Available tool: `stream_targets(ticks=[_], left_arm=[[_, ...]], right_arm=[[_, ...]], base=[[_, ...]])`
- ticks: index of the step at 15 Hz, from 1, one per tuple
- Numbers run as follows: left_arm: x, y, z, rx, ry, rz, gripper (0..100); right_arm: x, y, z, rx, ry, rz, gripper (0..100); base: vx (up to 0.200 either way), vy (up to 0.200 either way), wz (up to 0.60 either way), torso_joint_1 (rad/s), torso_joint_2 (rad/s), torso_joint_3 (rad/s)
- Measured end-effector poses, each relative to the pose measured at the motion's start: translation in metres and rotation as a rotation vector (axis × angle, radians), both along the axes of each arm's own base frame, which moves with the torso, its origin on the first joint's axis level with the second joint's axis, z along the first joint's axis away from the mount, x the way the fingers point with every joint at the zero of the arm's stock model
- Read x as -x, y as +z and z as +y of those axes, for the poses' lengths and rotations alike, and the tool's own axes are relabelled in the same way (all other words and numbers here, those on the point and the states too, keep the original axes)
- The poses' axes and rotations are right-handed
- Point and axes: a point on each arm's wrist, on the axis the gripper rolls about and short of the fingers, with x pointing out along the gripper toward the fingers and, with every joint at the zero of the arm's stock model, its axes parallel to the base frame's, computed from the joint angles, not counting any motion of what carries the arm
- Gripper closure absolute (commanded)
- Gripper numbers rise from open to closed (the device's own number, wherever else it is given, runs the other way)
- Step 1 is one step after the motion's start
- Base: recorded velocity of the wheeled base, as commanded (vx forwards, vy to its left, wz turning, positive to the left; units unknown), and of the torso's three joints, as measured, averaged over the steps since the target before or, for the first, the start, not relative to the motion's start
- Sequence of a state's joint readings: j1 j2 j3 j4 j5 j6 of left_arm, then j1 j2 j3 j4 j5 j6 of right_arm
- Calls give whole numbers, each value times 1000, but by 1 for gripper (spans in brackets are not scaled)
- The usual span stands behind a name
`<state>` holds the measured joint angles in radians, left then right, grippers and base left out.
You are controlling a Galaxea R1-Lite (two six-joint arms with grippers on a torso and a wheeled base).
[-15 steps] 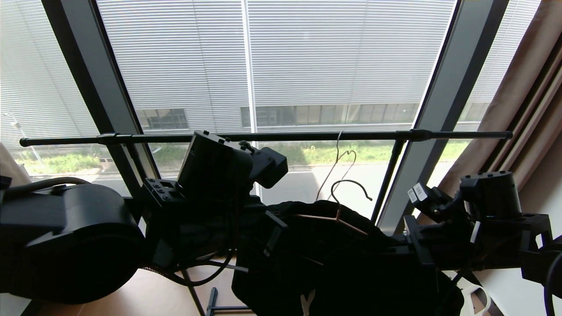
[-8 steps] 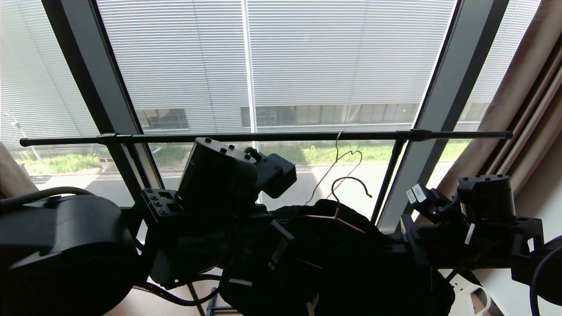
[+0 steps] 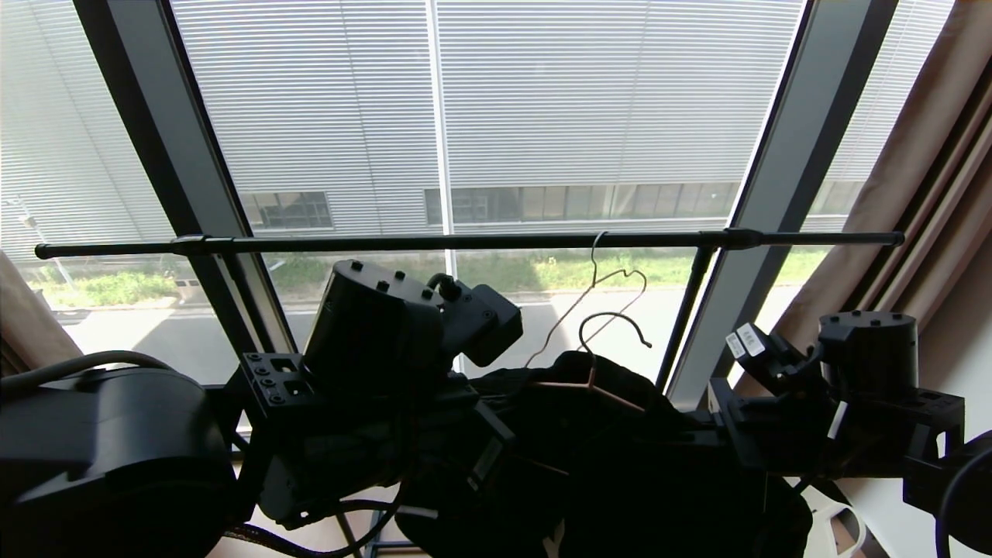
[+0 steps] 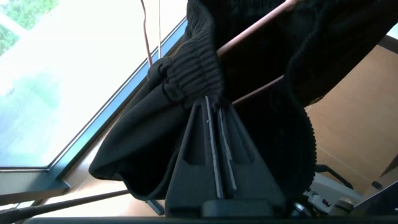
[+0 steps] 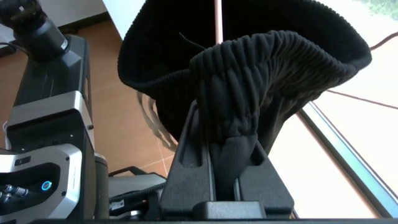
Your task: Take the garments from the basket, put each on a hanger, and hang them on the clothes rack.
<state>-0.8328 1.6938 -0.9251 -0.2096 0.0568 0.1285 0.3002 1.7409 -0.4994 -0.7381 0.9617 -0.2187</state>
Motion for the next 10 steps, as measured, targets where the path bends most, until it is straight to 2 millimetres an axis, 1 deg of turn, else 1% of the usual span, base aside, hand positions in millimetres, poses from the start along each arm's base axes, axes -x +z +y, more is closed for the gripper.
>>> stream_targets(ticks=[7, 8, 10], left_arm=[[4, 3, 5, -31, -31, -41, 100], [5, 2, 6, -43, -40, -44, 0], [6, -2, 6, -52, -76, -37, 0]], right_arm=[[-1, 2, 0, -10, -4, -12, 100], [-1, 2, 0, -11, -5, -14, 100], [-2, 3, 1, -15, -5, -23, 100]], base=[[0, 0, 0, 0, 0, 0], [0, 0, 0, 0, 0, 0], [0, 0, 0, 0, 0, 0]])
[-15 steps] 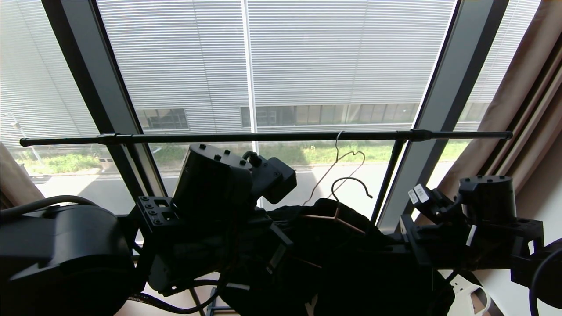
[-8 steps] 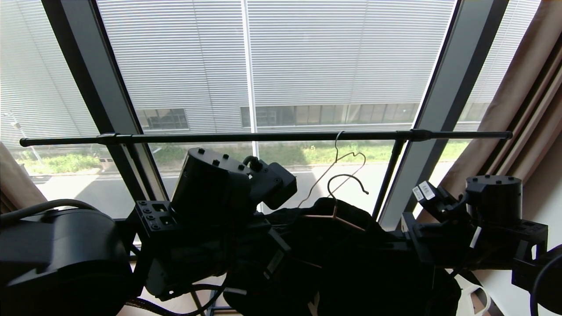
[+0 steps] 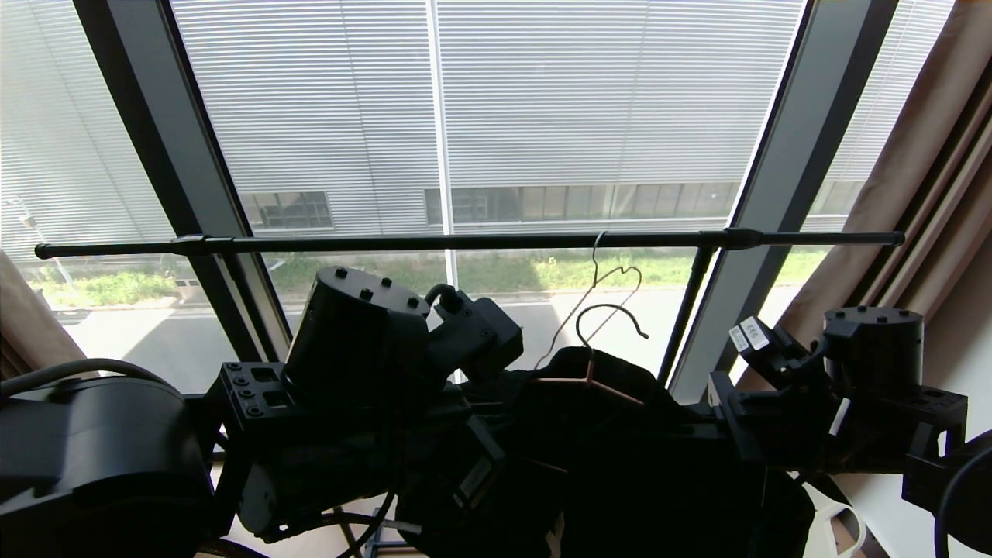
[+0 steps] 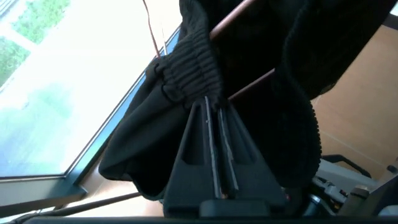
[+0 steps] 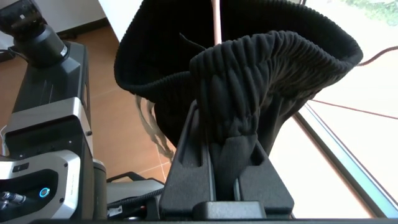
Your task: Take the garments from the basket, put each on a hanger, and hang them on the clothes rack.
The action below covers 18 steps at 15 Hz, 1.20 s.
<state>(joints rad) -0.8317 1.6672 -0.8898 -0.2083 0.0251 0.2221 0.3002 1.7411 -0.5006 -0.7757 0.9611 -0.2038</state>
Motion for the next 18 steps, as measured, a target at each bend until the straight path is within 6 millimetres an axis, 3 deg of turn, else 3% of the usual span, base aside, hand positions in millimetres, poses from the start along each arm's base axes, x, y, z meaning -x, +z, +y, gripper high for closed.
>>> stream_targets(ticks=[11, 15, 18], left_arm=[[-5, -1, 0, 55, 12, 16, 0], [-6, 12, 28, 101, 46, 2, 0], [-15, 22, 81, 165, 24, -2, 0]], right_arm=[[1, -3, 0, -1, 8, 13, 100], [-4, -2, -10, -62, 75, 10, 100], [-11, -3, -22, -110, 121, 28, 100]], base=[[0, 0, 0, 0, 0, 0], [0, 0, 0, 0, 0, 0], [0, 0, 0, 0, 0, 0]])
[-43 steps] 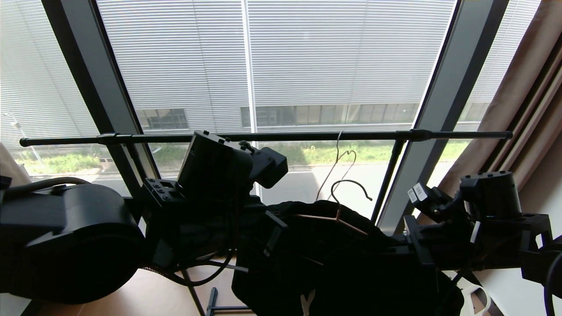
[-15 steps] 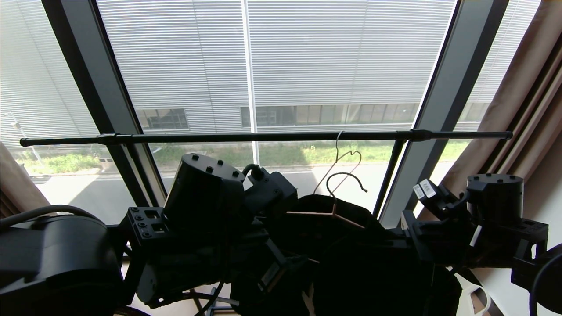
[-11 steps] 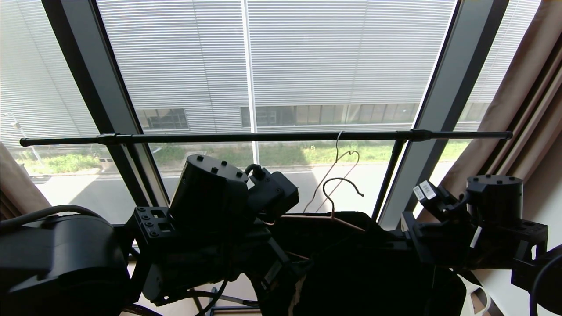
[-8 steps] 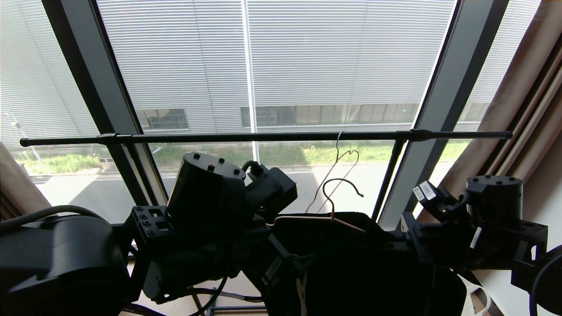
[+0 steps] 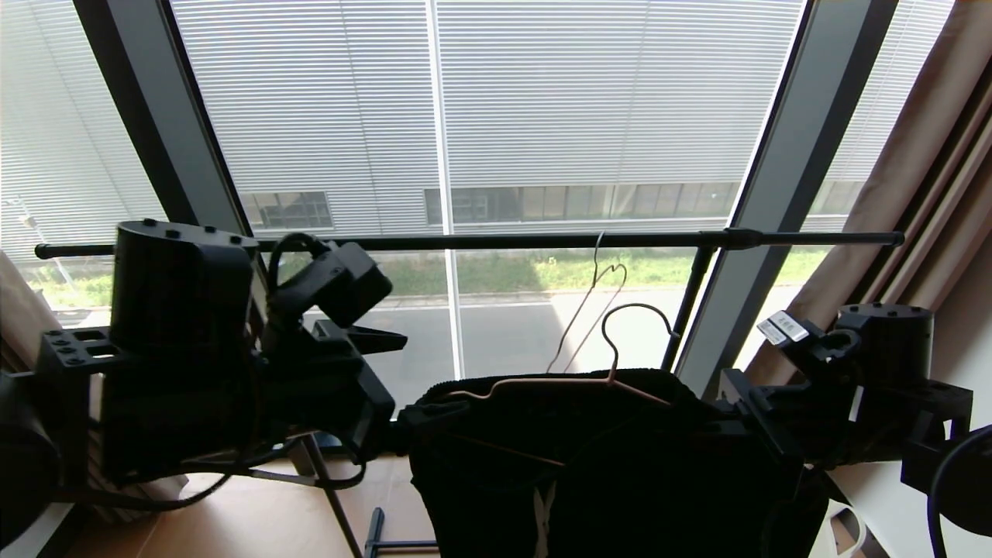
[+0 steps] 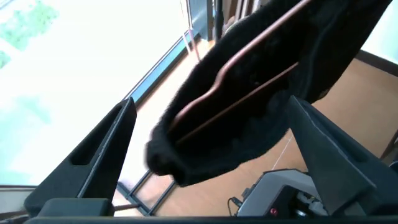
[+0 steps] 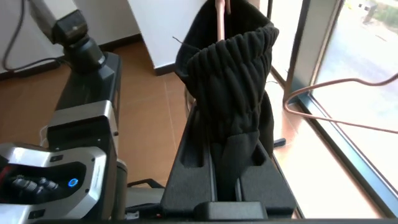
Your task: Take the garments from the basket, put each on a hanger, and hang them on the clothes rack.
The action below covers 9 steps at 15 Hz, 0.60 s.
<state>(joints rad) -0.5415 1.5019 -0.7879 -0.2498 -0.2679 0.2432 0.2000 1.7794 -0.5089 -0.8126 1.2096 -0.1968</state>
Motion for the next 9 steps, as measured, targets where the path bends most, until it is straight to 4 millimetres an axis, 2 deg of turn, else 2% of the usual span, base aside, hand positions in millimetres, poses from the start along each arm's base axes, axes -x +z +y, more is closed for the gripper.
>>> stream_targets(ticks=[2, 4, 6, 9], left_arm=[[-5, -1, 35, 35, -79, -14, 0], [-7, -9, 58, 56, -194, -34, 0], [-10, -25, 67, 57, -317, -56, 0], [-14, -40, 65, 57, -380, -34, 0]], right_arm=[[-4, 2, -4, -25, 30, -4, 100], [-7, 2, -10, -60, 77, -3, 100], [-8, 2, -17, -93, 122, -4, 100], [-9, 2, -20, -96, 117, -2, 100]], base=[[0, 0, 0, 0, 0, 0], [0, 0, 0, 0, 0, 0], [0, 0, 0, 0, 0, 0], [0, 0, 0, 0, 0, 0]])
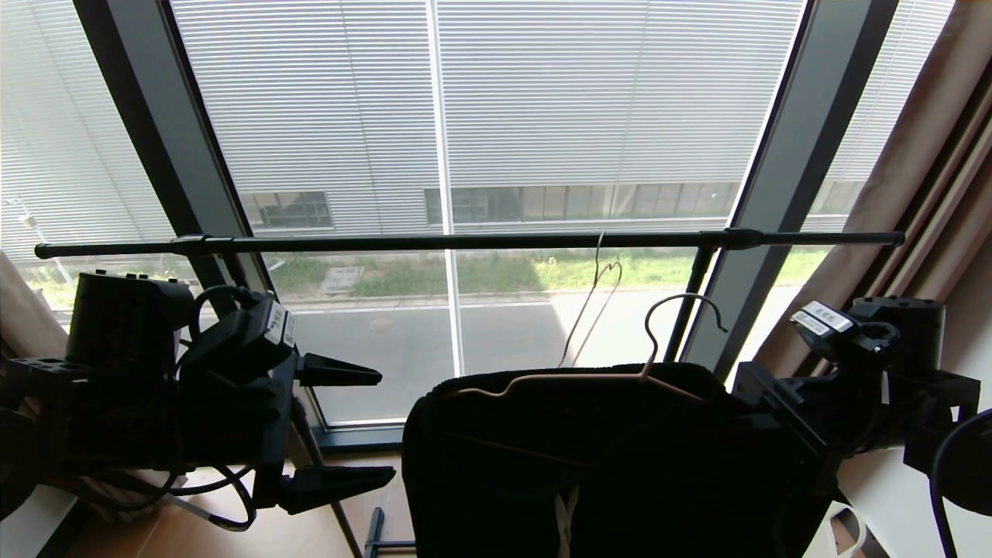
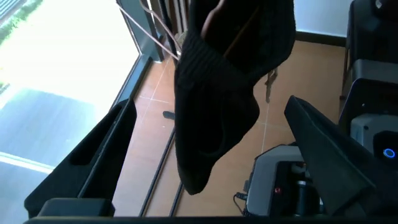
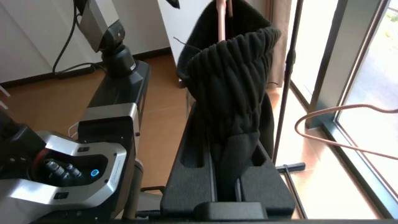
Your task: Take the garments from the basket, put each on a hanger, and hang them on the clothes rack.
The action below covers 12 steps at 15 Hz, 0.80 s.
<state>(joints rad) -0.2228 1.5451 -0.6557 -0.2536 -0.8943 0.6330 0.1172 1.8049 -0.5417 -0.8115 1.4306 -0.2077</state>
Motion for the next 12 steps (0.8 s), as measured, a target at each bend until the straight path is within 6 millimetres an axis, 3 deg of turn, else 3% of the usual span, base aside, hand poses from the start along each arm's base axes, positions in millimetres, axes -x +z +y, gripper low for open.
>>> stream_targets(ticks=[12], left_arm=[[-29, -22, -34, -100, -28, -81, 0]], right_arm=[[7, 6, 1, -20, 47, -9, 100]], base=[[0, 0, 0, 0, 0, 0]])
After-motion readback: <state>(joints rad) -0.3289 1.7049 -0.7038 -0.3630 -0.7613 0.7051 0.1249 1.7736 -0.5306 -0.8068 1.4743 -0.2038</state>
